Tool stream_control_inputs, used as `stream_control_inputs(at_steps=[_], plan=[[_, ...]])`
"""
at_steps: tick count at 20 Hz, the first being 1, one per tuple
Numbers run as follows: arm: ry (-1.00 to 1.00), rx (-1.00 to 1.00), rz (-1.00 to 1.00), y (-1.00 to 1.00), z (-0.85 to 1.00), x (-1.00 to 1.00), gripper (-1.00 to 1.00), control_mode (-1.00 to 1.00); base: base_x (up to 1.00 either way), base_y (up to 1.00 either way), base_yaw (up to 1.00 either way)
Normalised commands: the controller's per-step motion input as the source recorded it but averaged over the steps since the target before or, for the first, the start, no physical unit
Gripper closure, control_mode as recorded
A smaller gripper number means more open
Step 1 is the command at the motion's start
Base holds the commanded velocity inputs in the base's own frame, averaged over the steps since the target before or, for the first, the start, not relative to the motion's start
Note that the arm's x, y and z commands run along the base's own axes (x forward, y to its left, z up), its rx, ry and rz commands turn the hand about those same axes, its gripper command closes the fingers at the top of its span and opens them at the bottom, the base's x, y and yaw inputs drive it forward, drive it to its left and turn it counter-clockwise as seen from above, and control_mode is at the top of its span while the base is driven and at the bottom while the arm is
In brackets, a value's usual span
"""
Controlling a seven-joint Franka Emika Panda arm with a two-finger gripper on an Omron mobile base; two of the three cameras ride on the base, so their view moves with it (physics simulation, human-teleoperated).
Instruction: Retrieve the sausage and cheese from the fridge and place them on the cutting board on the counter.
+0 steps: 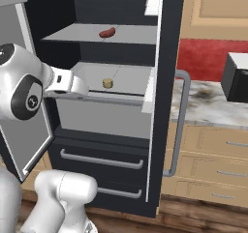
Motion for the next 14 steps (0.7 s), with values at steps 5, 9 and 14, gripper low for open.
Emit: stream_control_inputs(at_steps=[5,9,14], plan=[[-0.26,0.01,0.04,0.0,0.0,-0.15,-1.0,-1.0,0.0,0.0,0.0],[-0.08,0.0,0.07,0.0,0.05,-0.03,-1.0,-1.0,0.0,0.0,0.0],[-0.01,0.0,0.12,-0.04,0.15,-0.11,-1.0,-1.0,0.0,0.0,0.0]])
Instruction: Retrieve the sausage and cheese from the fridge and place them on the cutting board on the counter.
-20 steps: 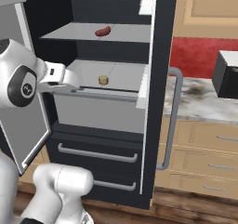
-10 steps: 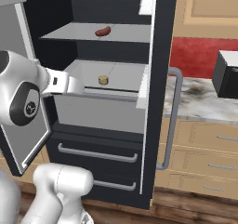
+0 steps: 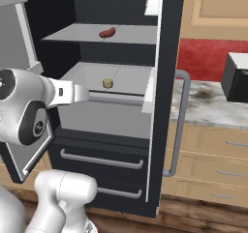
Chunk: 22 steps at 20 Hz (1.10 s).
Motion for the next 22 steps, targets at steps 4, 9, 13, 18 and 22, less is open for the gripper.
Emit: stream_control_inputs(at_steps=[4,9,13,18,22], plan=[[0.0,0.0,0.14,0.03,0.01,-0.07,-1.0,-1.0,0.0,0.0,0.0],[0.0,0.0,0.0,0.11,0.12,-0.01,-1.0,-1.0,0.0,0.0,0.0],[0.04,0.0,-0.06,0.02,0.09,0.0,-1.0,-1.0,0.0,0.0,0.0],[0.08,0.0,-0.07,0.0,0.0,0.1,-1.0,-1.0,0.0,0.0,0.0],[0.01,0.0,-0.01,0.01,0.0,0.22,-1.0,1.0,0.25,0.06,0.0]])
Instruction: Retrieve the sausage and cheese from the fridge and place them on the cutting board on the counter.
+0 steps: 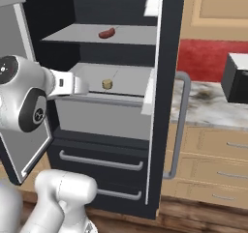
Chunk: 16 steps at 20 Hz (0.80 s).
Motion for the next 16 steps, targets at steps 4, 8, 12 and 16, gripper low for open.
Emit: stream_control_inputs(at_steps=[4,8,12,16], plan=[[0.0,0.0,0.0,0.0,0.0,0.0,-1.0,1.0,0.57,0.07,0.0],[0.0,0.0,0.0,0.0,0.0,0.0,-1.0,1.0,0.61,0.06,0.0],[0.0,0.0,0.0,0.0,0.0,0.0,-1.0,1.0,0.53,0.07,0.0],[0.0,0.0,0.0,0.0,0.0,0.0,-1.0,1.0,0.56,0.14,0.0]])
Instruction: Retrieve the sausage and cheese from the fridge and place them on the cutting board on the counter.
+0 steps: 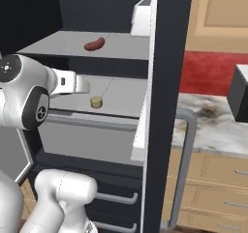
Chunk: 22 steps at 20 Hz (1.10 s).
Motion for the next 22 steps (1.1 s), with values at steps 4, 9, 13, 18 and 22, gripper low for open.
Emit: stream_control_inputs(at_steps=[4,9,13,18,22], plan=[[0.0,0.0,0.0,0.0,0.0,0.0,-1.0,1.0,0.59,0.15,0.0],[0.0,0.0,0.0,0.0,0.0,0.0,-1.0,1.0,0.34,0.17,0.0],[0.01,0.0,0.0,0.15,-0.19,0.13,-1.0,-1.0,0.15,0.12,0.0],[0.13,0.0,0.04,0.27,-0.42,0.24,-1.0,-1.0,0.0,0.0,0.0],[0.12,0.0,0.04,0.17,-0.39,0.14,-1.0,-1.0,0.0,0.0,0.0]])
